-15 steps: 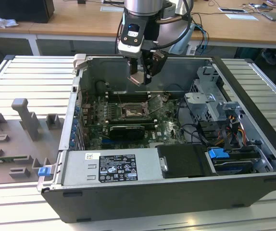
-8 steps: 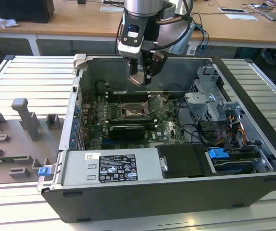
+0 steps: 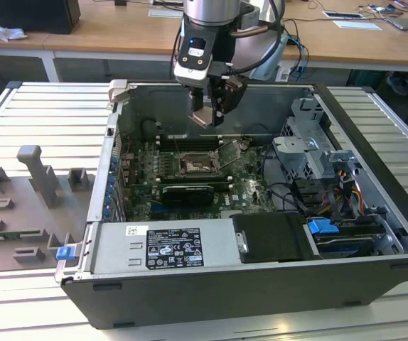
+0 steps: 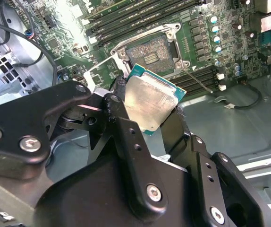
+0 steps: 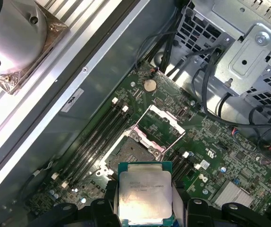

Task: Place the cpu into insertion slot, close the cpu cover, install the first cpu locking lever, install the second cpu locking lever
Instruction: 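Place the cpu into insertion slot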

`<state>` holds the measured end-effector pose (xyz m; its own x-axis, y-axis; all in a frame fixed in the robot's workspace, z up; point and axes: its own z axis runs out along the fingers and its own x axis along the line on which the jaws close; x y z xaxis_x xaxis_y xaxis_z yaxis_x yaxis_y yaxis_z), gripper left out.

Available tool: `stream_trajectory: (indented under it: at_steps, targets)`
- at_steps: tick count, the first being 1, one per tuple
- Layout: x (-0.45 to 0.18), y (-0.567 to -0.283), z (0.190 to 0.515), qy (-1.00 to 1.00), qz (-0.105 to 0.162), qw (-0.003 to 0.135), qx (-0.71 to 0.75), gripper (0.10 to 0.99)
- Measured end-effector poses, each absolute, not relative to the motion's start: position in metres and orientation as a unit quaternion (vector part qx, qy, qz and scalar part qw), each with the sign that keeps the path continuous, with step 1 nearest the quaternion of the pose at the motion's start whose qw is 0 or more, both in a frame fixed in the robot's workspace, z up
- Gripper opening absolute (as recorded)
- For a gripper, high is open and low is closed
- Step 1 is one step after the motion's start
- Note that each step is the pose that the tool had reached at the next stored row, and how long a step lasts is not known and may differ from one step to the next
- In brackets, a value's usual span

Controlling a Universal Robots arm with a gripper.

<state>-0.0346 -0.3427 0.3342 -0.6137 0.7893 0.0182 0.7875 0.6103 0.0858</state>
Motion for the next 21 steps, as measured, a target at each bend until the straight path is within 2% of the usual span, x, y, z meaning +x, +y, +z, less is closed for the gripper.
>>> stream_trajectory:
  at_steps: [21]
  targets:
    - [-0.0346,-0.3427,0.3291,0.883,0.042,0.012,0.466,0.541]
